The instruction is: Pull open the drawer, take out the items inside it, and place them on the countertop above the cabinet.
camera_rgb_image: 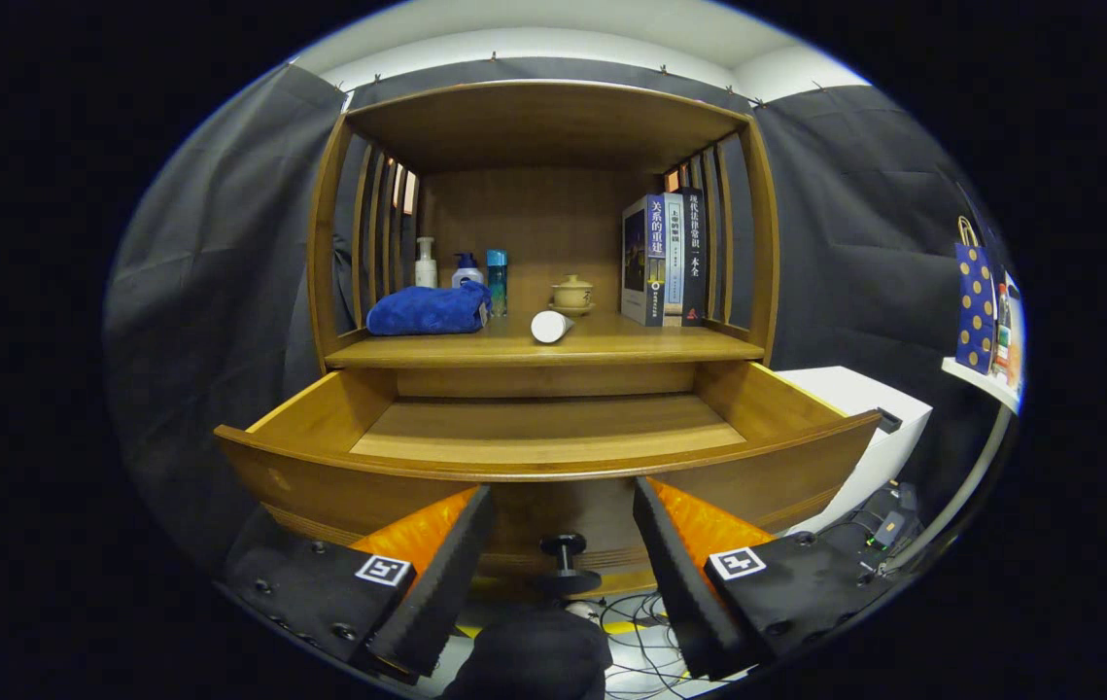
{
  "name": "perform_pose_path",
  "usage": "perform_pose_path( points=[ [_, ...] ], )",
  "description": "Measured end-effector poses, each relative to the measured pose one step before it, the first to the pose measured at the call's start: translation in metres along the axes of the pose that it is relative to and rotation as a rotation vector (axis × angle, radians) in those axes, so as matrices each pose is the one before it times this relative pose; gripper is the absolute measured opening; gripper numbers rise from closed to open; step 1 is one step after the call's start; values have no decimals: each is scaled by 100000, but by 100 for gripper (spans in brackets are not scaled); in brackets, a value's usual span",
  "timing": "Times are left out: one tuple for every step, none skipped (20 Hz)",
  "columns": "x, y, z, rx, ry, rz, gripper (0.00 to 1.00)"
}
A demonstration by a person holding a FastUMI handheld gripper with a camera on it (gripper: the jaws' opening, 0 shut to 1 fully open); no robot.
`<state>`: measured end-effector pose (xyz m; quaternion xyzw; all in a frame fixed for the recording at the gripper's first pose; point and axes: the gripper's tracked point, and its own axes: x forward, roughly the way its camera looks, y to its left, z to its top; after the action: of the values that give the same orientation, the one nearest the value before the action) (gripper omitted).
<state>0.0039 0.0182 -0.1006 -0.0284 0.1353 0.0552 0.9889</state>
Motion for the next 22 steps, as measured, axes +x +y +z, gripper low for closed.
perform_pose_path(
  points=[
    [179, -160, 93, 856, -372, -162, 97],
    [344, -124, 136, 238, 128, -495, 97],
    [806, 66, 144, 60, -71, -424, 96],
    [624, -71, 284, 23, -258, -389, 96],
    [784, 18, 171, -95, -33, -89, 96],
    [576, -37, 325, -137, -404, -138, 96],
    [677, 138, 635, -122, -1481, 179, 96],
    [828, 193, 367, -1332, -306, 236, 96],
    [957, 115, -15, -2388, 313, 785, 96],
    [760, 54, 402, -1776, -756, 572, 96],
    [911, 6, 248, -1745, 635, 293, 96],
    [830, 28, 249, -754, 62, 232, 96],
    [916, 76, 209, 562, 389, 410, 96],
    [912, 80, 58, 505, 1085, 1195, 96],
    [853, 6, 250, 729, 961, 1270, 96],
    [786, 16, 171, 946, 955, 1010, 96],
    [822, -13, 242, 910, 743, 770, 96],
    [811, 84, 237, 417, -198, -132, 96],
    [713, -58, 197, -499, 319, -415, 96],
    [626, 37, 98, -372, -34, -573, 96],
    [599, 94, 248, -119, -492, -521, 96],
    [459, 102, 100, 122, -378, -284, 96]
  ],
)
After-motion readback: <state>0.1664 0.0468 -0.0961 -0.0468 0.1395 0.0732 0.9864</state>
